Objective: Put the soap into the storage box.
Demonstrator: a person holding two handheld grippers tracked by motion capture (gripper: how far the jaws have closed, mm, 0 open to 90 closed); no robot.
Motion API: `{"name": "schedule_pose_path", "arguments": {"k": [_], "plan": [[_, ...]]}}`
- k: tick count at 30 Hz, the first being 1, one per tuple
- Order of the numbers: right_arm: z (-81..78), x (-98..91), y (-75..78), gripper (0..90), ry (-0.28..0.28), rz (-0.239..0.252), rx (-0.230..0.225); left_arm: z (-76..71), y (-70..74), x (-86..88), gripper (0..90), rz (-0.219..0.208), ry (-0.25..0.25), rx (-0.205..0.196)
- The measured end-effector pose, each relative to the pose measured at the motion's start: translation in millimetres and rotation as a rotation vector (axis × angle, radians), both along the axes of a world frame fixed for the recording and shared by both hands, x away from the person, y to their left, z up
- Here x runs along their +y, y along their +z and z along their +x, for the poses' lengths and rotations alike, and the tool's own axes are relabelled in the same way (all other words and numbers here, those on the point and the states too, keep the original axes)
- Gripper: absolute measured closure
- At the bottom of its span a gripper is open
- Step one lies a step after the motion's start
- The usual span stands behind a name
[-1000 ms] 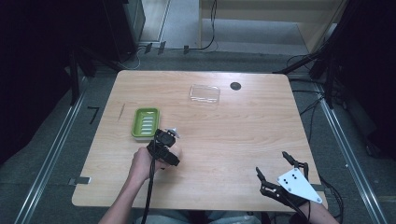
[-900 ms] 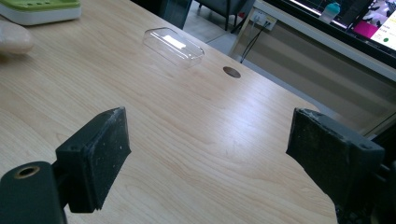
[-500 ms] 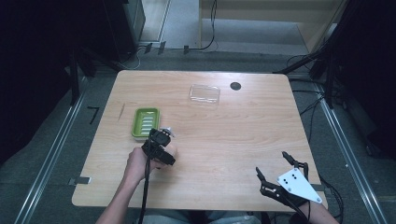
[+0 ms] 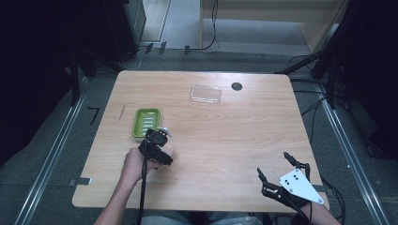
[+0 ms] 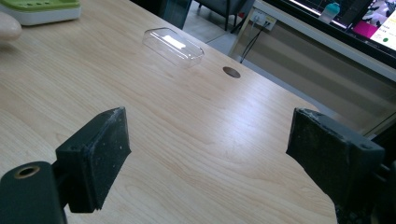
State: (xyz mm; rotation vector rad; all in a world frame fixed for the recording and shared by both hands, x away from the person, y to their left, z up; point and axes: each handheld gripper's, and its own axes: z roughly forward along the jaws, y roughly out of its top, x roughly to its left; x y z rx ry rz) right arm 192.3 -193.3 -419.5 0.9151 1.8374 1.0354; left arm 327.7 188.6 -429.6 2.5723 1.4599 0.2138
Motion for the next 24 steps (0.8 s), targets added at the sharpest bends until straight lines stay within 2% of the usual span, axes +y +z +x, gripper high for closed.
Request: {"name": "schedule_pose_path", "arguments": {"k": [24], "plan": [[-0.2, 0.1, 0.2, 13.1, -0.001, -0.001, 0.0, 1.7, 8.2, 22.4, 33.9, -0.01, 0.068, -0.031]]}}
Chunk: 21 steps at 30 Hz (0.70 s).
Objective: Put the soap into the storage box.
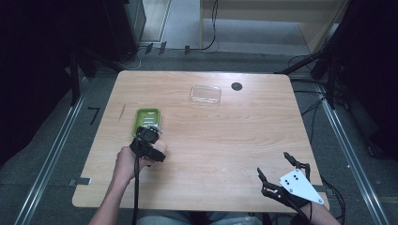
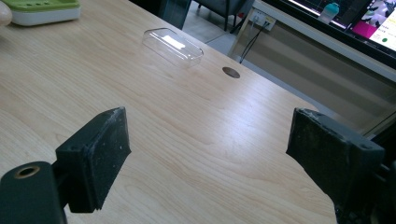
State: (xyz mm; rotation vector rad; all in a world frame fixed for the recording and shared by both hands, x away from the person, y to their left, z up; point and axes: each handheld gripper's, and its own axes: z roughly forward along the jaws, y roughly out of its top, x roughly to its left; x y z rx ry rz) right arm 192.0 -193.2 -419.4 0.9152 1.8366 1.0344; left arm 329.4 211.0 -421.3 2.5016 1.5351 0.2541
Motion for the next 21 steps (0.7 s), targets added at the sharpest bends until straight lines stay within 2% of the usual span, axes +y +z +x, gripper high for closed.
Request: {"name": "schedule_pose_path", "arguments": {"k": [21], "plan": [[0.2, 0.1, -0.1, 13.1, 0.001, -0.002, 0.0, 6.6, 9.8, 12.4, 33.9, -0.005, 0.046, -0.036]]}}
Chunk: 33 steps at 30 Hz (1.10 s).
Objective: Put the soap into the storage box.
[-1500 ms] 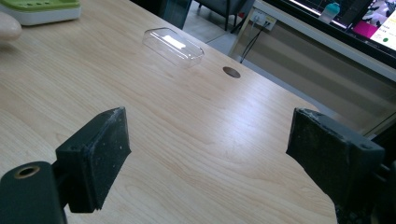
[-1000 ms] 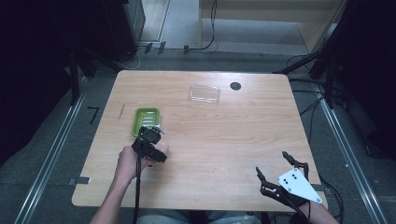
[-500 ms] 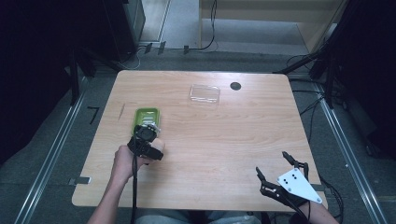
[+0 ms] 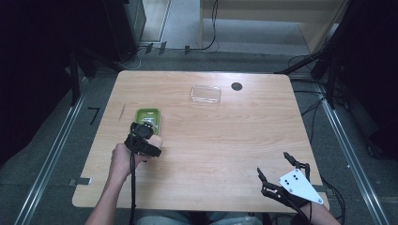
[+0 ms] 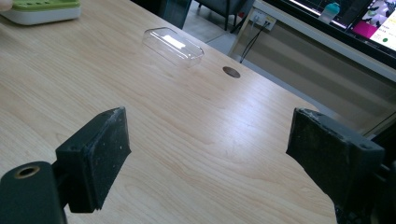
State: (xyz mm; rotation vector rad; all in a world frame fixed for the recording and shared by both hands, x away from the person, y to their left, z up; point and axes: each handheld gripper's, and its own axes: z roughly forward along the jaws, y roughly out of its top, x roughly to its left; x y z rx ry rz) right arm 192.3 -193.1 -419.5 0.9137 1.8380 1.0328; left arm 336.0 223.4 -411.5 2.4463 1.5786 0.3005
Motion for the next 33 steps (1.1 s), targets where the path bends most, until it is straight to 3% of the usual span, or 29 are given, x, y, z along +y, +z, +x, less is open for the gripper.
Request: {"name": "schedule_pose_path", "arguments": {"k": [12, 33], "plan": [[0.1, 0.2, -0.1, 13.1, 0.001, -0.001, 0.0, 6.3, 7.0, 5.8, 33.9, -0.004, 0.019, -0.023], [0.1, 1.4, -0.4, 13.1, -0.001, -0.007, 0.002, 27.4, 15.0, 16.3, 33.9, -0.041, 0.096, -0.075]]}}
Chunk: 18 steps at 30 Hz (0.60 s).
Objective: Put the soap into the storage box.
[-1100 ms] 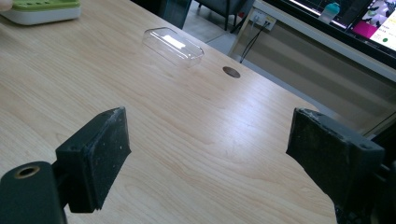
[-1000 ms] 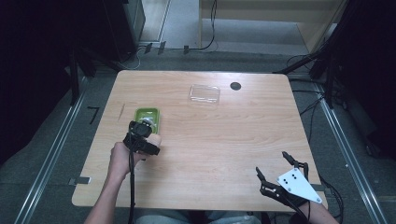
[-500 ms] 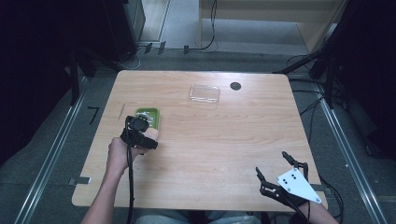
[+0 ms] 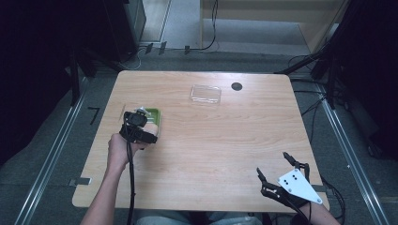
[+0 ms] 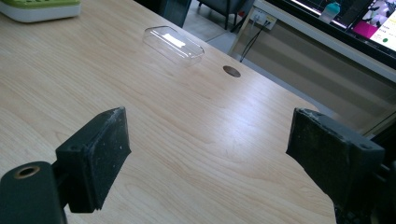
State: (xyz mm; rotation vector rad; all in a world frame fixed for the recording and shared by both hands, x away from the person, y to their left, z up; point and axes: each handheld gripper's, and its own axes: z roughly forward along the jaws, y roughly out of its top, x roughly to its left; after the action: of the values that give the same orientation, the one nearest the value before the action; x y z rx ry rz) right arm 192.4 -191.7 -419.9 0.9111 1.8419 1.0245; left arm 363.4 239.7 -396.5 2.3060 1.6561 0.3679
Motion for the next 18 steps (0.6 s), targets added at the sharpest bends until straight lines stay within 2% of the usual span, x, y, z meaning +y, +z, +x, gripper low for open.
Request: {"name": "schedule_pose_path", "arguments": {"k": [11, 18], "plan": [[0.1, 0.1, -0.1, 13.1, 0.001, -0.001, 0.002, 16.9, -1.6, 10.1, 33.9, -0.021, 0.067, -0.021], [0.2, 0.2, -0.2, 13.1, 0.0, -0.003, 0.004, 27.9, -6.3, 10.2, 33.9, -0.024, 0.08, -0.024]]}}
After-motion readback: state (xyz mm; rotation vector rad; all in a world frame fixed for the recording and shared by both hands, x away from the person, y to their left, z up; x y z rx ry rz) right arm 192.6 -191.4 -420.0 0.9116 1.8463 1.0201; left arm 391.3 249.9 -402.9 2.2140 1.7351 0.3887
